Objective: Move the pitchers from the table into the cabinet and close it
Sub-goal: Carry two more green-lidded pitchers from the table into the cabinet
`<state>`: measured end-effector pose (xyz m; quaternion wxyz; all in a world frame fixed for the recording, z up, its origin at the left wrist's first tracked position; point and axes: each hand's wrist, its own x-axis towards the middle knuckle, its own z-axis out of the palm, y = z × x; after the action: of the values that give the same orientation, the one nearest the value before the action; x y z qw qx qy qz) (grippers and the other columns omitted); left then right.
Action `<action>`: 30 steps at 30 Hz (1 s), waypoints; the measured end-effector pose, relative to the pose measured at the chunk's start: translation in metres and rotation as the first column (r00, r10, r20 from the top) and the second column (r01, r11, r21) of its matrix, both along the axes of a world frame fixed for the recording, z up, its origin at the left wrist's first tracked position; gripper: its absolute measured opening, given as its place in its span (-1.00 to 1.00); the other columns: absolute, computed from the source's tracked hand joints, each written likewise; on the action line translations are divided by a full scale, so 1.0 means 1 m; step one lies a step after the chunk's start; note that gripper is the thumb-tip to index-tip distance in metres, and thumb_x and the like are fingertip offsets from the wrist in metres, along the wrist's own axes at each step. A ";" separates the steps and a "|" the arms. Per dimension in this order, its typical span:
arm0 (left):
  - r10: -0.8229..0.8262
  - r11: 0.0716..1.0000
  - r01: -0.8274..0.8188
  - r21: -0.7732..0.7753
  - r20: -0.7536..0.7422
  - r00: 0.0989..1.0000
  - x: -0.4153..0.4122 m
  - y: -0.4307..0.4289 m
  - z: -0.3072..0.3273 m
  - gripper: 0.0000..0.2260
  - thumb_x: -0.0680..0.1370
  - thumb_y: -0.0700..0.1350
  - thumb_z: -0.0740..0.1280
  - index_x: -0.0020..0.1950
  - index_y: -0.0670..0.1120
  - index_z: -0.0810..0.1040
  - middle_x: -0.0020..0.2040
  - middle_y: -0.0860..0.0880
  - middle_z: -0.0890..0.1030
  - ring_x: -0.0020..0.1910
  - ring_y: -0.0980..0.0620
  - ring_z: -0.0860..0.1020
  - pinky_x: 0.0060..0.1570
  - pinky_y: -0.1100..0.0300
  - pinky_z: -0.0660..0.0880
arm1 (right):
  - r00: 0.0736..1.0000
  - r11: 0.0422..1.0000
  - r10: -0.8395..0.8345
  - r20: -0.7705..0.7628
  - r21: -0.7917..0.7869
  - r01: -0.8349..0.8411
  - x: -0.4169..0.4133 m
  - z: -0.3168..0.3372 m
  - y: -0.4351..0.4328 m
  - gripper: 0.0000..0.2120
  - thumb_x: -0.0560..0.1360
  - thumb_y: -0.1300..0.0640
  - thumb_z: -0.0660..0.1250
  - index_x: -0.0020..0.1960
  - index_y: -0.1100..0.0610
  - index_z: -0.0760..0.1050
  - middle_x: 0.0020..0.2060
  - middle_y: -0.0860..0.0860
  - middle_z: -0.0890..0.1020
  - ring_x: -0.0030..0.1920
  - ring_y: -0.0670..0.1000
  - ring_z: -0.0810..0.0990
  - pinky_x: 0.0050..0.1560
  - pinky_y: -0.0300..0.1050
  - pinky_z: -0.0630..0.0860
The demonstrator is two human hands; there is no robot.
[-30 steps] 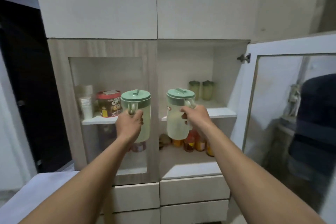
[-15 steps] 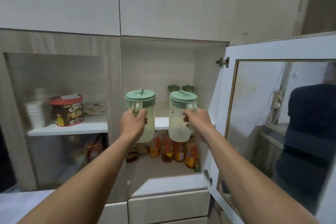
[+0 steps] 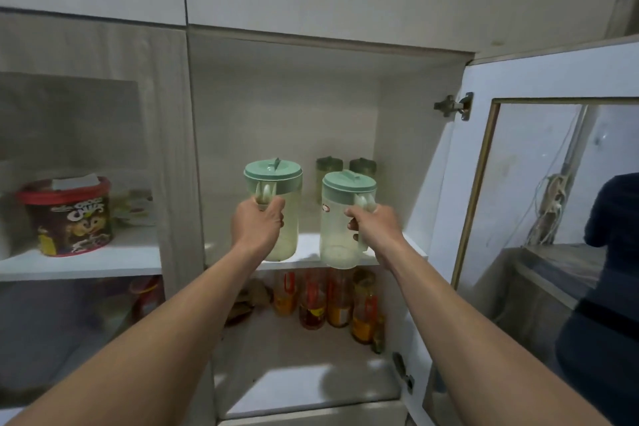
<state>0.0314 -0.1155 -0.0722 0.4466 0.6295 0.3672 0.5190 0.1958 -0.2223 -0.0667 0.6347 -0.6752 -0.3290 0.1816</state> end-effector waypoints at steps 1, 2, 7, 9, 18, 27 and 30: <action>0.004 1.000 -0.004 -0.002 0.002 1.000 0.007 0.014 0.000 -0.79 0.40 -0.02 0.30 -0.35 -0.11 0.57 -0.46 -0.02 0.57 -0.38 -0.07 0.54 -0.19 -0.13 0.58 | 1.000 1.000 -0.002 0.002 0.001 0.002 0.008 0.001 0.013 -0.94 0.52 0.19 0.38 -0.13 0.08 0.56 -0.24 0.07 0.63 -0.19 0.02 0.58 -0.11 -0.03 0.54; 0.015 1.000 -0.015 -0.012 0.000 1.000 0.014 0.028 0.000 -0.79 0.38 0.01 0.29 -0.36 -0.10 0.56 -0.47 -0.01 0.57 -0.38 -0.07 0.54 -0.17 -0.14 0.58 | 1.000 1.000 -0.001 0.000 -0.002 0.001 0.015 0.002 0.027 -0.93 0.53 0.19 0.38 -0.13 0.07 0.55 -0.23 0.07 0.63 -0.18 0.02 0.58 -0.10 -0.03 0.54; 0.027 1.000 -0.026 -0.014 0.014 1.000 0.053 0.099 -0.001 -0.84 0.43 -0.05 0.29 -0.31 -0.09 0.53 -0.43 -0.05 0.53 -0.39 -0.04 0.47 -0.28 0.02 0.44 | 1.000 1.000 -0.013 -0.012 0.019 0.013 0.053 -0.001 0.099 -0.96 0.51 0.20 0.38 -0.09 0.17 0.59 -0.26 0.06 0.62 -0.22 0.00 0.57 -0.14 -0.04 0.52; 0.048 0.999 -0.048 -0.023 0.011 0.999 0.066 0.119 -0.005 -0.82 0.46 -0.05 0.30 -0.28 -0.12 0.56 -0.40 -0.08 0.54 -0.38 -0.04 0.47 -0.27 0.06 0.43 | 1.000 1.000 -0.012 -0.014 0.014 0.013 0.064 -0.004 0.120 -0.94 0.51 0.19 0.38 -0.07 0.17 0.61 -0.26 0.06 0.62 -0.23 0.01 0.58 -0.14 -0.05 0.51; 0.129 0.988 -0.129 -0.081 -0.011 0.992 0.146 0.249 -0.044 -0.83 0.46 -0.01 0.34 -0.26 -0.07 0.52 -0.32 -0.11 0.58 -0.18 -0.25 0.63 -0.16 0.09 0.48 | 0.999 0.998 0.044 0.011 -0.038 -0.044 0.137 -0.043 0.256 -0.90 0.55 0.12 0.35 -0.02 0.15 0.58 -0.19 0.06 0.63 -0.15 0.06 0.60 -0.07 -0.01 0.54; 0.199 0.977 -0.200 -0.077 -0.017 0.980 0.207 0.357 -0.074 -0.53 0.27 0.19 0.28 -0.07 -0.16 0.62 -0.07 -0.28 0.67 -0.04 -0.33 0.64 0.00 -0.26 0.59 | 0.995 0.994 0.098 0.006 -0.049 -0.097 0.188 -0.070 0.379 -0.88 0.47 0.20 0.37 -0.16 0.26 0.60 -0.30 0.15 0.56 -0.23 0.10 0.52 -0.20 0.03 0.40; 0.222 0.968 -0.222 -0.114 -0.007 0.975 0.220 0.383 -0.081 -0.55 0.31 0.17 0.30 -0.03 -0.15 0.64 -0.05 -0.23 0.69 -0.01 -0.28 0.65 0.06 -0.24 0.59 | 0.994 0.993 0.104 0.041 -0.057 -0.101 0.197 -0.076 0.412 -0.86 0.45 0.13 0.38 -0.26 0.14 0.51 -0.31 0.12 0.56 -0.26 0.09 0.52 -0.20 0.05 0.44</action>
<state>0.2514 0.2673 -0.1528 0.4222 0.5563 0.4632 0.5456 0.3929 0.1893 -0.1422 0.5986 -0.6782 -0.3720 0.2081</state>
